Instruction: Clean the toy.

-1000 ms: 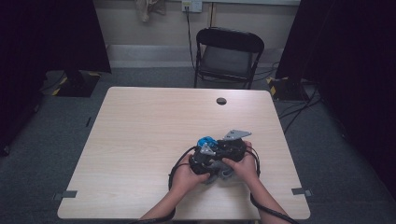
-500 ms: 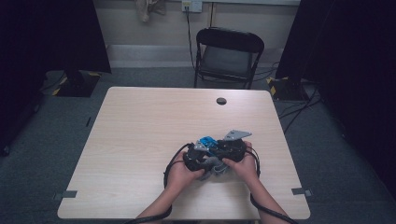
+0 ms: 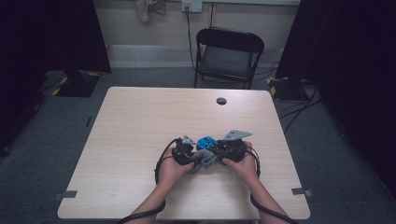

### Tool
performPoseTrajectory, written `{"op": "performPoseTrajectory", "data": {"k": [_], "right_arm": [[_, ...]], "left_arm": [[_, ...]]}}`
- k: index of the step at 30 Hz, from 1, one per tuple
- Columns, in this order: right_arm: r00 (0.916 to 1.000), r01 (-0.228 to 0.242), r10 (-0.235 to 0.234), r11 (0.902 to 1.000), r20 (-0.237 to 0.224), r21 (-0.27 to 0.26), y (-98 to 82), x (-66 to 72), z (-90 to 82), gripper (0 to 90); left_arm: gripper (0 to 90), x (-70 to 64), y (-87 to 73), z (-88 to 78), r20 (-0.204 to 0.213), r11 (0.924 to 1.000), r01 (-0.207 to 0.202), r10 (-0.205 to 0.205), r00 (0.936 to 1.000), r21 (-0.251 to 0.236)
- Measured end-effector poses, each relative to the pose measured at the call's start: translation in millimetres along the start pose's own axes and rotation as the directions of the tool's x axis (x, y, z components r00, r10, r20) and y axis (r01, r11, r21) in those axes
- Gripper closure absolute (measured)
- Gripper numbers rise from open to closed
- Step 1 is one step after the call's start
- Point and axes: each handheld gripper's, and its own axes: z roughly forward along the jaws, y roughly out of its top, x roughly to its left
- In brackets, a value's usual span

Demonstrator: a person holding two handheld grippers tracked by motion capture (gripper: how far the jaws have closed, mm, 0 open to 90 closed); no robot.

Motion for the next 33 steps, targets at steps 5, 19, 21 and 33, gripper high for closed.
{"op": "performPoseTrajectory", "data": {"k": [5, 19, 21, 33], "right_arm": [[1.0000, 0.000, 0.000, 1.0000, 0.000, 0.002, 0.2, 0.0, 0.0, 50.0], [1.0000, -0.002, 0.002, 1.0000, 0.001, -0.006, -0.8, 0.2, 0.0, 50.0], [1.0000, -0.002, 0.002, 1.0000, 0.002, -0.006, -0.8, 0.2, 0.0, 49.9], [1.0000, -0.003, 0.003, 1.0000, 0.003, -0.004, -0.6, 0.5, -0.1, 49.9]], "left_arm": [[68.6, 5.9, 1.2, -1.9, -0.016, 1.0000, 0.001, -0.001, 0.9999, 0.007], [68.5, 15.9, 0.7, -4.7, -0.038, 0.9994, 0.034, -0.034, 0.9987, -0.005], [68.5, 17.8, 1.3, -5.9, -0.044, 0.9996, 0.027, -0.026, 0.9987, 0.003], [68.6, 25.5, 1.0, -9.5, -0.074, 0.9989, 0.046, -0.046, 0.9962, 0.002]]}}
